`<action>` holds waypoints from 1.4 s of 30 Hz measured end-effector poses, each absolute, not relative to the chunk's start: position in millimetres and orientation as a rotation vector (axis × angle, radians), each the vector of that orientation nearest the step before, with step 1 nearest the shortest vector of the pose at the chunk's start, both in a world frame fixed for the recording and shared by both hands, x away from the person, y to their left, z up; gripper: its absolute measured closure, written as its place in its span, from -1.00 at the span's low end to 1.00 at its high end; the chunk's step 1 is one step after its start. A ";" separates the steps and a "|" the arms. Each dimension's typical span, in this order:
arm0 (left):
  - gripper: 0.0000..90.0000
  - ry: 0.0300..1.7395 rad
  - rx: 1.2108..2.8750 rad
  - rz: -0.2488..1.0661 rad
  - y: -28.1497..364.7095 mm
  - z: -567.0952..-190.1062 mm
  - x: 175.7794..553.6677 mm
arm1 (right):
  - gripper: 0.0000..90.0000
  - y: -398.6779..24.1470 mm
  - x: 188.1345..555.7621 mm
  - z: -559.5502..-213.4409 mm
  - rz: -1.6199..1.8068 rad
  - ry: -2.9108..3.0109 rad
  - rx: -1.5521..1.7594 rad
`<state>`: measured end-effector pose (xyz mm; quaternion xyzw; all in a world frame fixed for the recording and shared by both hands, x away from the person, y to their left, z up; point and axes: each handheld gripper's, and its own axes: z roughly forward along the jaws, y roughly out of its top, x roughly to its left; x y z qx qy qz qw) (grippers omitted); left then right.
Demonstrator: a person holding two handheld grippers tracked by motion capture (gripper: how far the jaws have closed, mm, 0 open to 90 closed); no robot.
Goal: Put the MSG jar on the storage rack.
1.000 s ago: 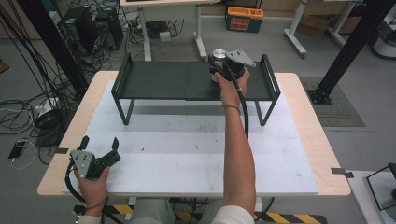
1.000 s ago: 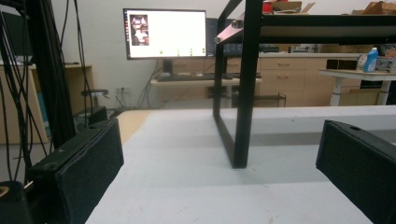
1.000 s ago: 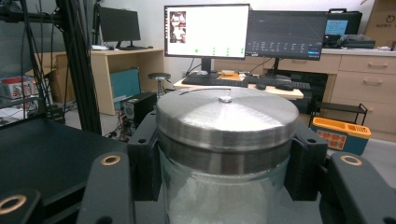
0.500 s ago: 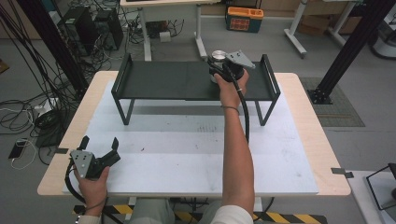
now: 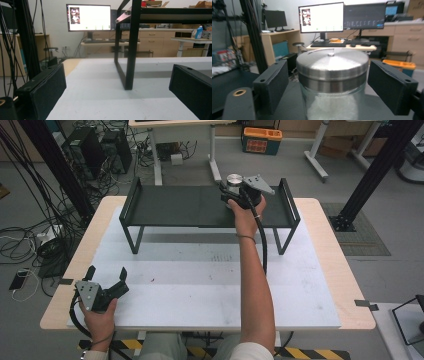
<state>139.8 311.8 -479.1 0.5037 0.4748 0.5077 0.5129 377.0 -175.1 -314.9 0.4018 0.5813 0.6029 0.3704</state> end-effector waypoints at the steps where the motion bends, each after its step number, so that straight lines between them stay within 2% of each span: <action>1: -0.97 1.142 1.211 1.222 311.7 -479.0 139.9 | -0.65 -174.8 376.2 -313.7 1.537 1.493 1.019; 6: -0.97 1.143 1.213 1.221 311.8 -478.8 139.9 | -0.73 -175.2 371.9 -310.2 1.517 1.481 0.998; 8: -0.97 1.145 1.213 1.221 311.6 -478.6 140.0 | -0.82 -175.5 369.1 -308.9 1.516 1.463 1.014; 23: -0.97 1.146 1.214 1.218 312.2 -478.3 140.1 | -0.86 -180.6 350.9 -296.1 1.535 1.485 0.970; 42: -0.97 1.145 1.213 1.216 312.4 -478.4 140.1 | -0.87 -200.8 306.7 -289.3 1.565 1.485 0.930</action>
